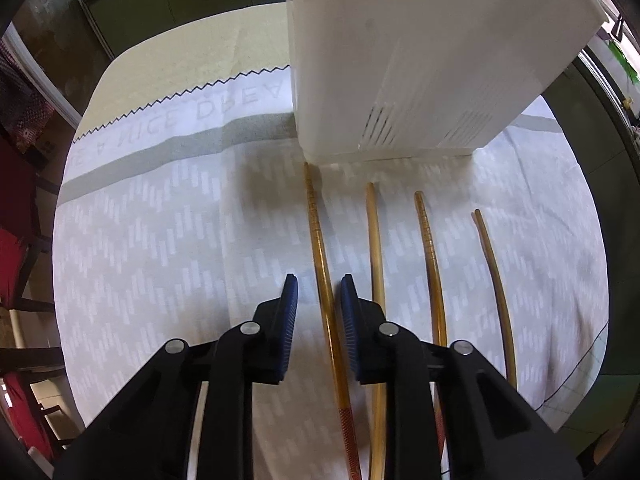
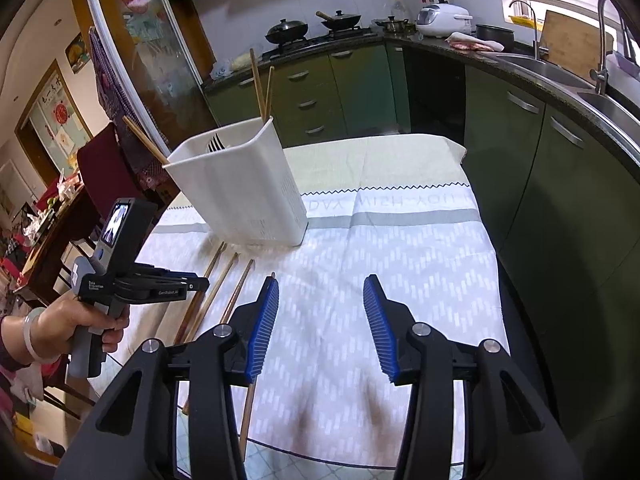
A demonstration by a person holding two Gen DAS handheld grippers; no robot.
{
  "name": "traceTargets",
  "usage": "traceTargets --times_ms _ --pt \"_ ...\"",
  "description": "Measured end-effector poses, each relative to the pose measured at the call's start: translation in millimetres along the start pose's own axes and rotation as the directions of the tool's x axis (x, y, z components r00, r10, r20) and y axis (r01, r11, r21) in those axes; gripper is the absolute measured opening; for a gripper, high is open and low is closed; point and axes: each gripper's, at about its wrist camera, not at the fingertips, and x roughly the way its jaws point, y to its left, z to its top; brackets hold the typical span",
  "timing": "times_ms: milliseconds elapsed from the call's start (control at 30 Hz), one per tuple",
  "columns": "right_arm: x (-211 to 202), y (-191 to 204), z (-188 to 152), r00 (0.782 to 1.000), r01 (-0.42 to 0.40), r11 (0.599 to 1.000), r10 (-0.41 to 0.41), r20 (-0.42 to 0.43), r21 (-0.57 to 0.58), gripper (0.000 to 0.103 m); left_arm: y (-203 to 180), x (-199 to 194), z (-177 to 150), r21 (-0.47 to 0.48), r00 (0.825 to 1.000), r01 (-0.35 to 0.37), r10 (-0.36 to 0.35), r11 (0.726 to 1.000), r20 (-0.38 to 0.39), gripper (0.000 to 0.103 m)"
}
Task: Organize utensils
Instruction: 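Lower both tools to the table and close each on a wooden chopstick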
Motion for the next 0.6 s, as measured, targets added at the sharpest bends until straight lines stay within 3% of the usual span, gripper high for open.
traceTargets --times_ms 67,167,300,467,600 --pt "4 4 2 1.000 0.009 1.000 -0.010 -0.011 -0.013 0.045 -1 1 4 0.004 1.000 -0.002 0.002 1.000 -0.001 0.021" --pt "18 15 2 0.999 0.015 0.999 -0.017 -0.050 -0.050 0.045 -4 2 4 0.013 1.000 -0.018 0.018 1.000 0.000 0.009" --pt "45 33 -2 0.990 0.008 0.995 -0.022 -0.140 -0.103 0.045 2 1 0 0.024 1.000 -0.006 0.006 1.000 -0.006 0.007" --pt "101 55 -8 0.949 -0.037 0.989 -0.010 -0.314 -0.144 0.044 15 0 -10 0.050 1.000 -0.006 0.007 0.999 -0.007 0.007" --pt "132 72 -13 0.926 -0.033 0.981 -0.042 -0.375 -0.192 0.040 28 -2 -16 0.047 1.000 -0.009 0.009 0.999 -0.002 0.007"
